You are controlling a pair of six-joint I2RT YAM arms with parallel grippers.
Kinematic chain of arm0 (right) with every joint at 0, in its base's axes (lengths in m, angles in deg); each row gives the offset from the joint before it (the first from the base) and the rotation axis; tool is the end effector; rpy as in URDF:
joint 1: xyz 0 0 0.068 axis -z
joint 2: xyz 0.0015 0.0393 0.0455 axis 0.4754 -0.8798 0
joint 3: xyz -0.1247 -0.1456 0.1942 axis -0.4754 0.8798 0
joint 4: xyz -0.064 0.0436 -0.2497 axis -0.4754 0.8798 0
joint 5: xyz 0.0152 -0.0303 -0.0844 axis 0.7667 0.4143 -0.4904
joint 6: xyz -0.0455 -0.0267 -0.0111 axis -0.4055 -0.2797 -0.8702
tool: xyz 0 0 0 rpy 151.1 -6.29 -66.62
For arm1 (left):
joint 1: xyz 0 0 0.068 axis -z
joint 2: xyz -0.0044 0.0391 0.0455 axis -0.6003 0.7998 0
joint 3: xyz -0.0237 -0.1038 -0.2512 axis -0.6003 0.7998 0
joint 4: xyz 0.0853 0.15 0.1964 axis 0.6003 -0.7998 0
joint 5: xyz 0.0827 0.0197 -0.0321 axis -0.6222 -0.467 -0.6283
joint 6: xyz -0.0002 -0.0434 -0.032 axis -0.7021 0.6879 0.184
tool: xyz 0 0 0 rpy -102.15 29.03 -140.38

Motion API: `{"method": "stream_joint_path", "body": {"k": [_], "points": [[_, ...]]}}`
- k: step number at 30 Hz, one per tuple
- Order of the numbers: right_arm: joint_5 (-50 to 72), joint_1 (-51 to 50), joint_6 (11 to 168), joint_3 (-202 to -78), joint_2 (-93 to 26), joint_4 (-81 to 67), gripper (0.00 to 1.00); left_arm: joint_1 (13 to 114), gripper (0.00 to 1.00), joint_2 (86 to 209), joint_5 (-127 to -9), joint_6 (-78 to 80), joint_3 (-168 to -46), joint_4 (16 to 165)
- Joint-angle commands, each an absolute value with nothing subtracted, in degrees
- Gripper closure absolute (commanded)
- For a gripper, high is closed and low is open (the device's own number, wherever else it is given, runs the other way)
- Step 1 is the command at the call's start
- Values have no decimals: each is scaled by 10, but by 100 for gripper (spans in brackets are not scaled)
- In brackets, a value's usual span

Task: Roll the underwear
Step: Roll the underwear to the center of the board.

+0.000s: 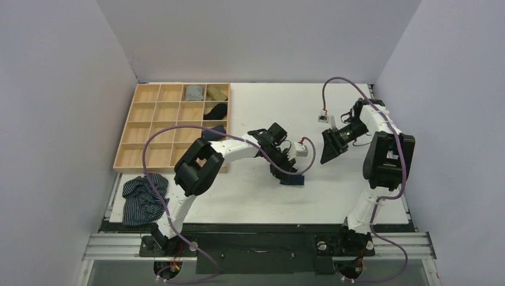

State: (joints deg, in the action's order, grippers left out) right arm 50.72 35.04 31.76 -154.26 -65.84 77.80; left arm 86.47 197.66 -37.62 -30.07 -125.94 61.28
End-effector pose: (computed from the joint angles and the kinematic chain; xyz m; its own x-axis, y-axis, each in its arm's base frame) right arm 0.3418 -0.0134 0.2210 -0.8377 -0.4279 -0.3394 -0.5306 0.4903 0.6915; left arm 0.2802 -0.3633 0.1501 -0.2675 0.7242 -0.6356 0.9346 0.0343 -0.3542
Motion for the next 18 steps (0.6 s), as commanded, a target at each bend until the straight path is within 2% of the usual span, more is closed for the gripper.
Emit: {"method": "stream_joint_path", "body": {"k": [1,10,18], "points": [[538,356,298,-1483,-586,717,54,832,100,2055,-298,-237,-1309,501],[510,329,338,-1339,-453,579,47,796,100,2160,-209,-198,-1409,418],[369,199,468,-1209,-323,356,41,789,100,2214,-187,-205,-1478,352]]}}
